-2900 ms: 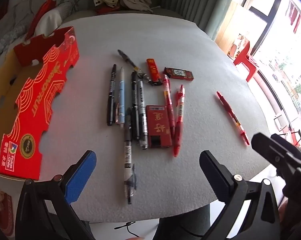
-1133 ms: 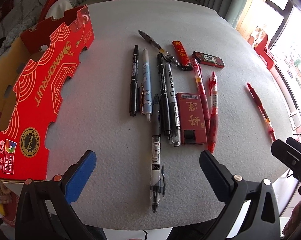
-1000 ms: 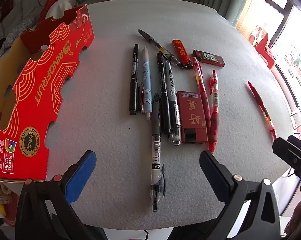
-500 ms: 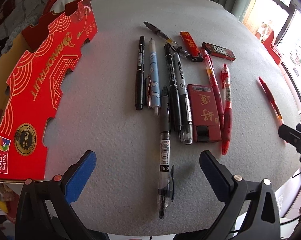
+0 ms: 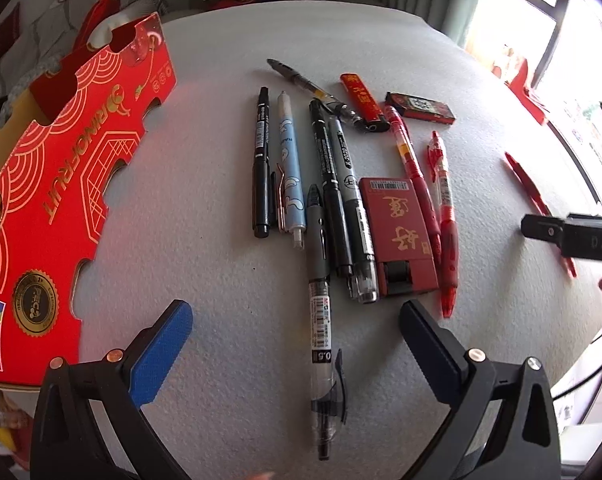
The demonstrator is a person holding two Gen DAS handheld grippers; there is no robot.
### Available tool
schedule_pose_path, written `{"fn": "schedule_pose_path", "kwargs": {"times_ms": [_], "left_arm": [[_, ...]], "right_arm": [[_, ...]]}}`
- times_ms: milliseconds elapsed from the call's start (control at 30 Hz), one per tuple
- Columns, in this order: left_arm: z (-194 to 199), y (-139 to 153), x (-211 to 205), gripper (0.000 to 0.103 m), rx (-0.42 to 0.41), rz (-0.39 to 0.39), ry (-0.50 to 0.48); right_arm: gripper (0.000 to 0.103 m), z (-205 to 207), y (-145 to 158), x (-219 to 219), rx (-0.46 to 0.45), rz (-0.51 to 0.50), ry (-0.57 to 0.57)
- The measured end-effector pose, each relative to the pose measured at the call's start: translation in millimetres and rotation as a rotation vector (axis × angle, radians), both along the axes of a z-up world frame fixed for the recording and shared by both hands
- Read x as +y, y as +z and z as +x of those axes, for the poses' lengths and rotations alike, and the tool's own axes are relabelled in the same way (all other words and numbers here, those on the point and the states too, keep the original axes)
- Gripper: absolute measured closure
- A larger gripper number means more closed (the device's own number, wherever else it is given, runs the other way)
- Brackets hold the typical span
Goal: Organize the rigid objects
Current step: 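Move the right tool to the lone red pen while the left tool approaches the clear gel pen, then close the right tool on the red pen while the left tool grips the clear gel pen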
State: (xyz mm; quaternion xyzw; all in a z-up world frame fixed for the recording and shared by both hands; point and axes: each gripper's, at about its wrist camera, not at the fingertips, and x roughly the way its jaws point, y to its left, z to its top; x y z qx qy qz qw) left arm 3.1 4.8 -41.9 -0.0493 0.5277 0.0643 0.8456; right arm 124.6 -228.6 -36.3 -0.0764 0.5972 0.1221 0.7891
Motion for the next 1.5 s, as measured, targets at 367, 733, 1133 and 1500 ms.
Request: {"fn": "schedule_pose_path", "kwargs": {"times_ms": [367,733,1133,1500], "left_arm": [[-2.9,-1.3,-1.7,0.000,-0.008,0.010,0.074],[7.4,1.3,-14.0,0.000,-0.007,0.012,0.082],[0.9,3.7,-21.4,0.018,-0.031,0.014,0.047],[-11.6,14.5,-15.9,0.088,-0.023,0.081,-0.108]], "right_arm": [[0.000,0.3,2.8,5.3,-0.026,-0.002,0.025],[0.088,-13.5,19.5,18.1,-0.037,0.014,0.119],[0.092,-67.2,21.2,17.9,-0.049,0.073,0.102],[0.092,-68.5,21.7,11.9,-0.044,0.101,0.081]]}}
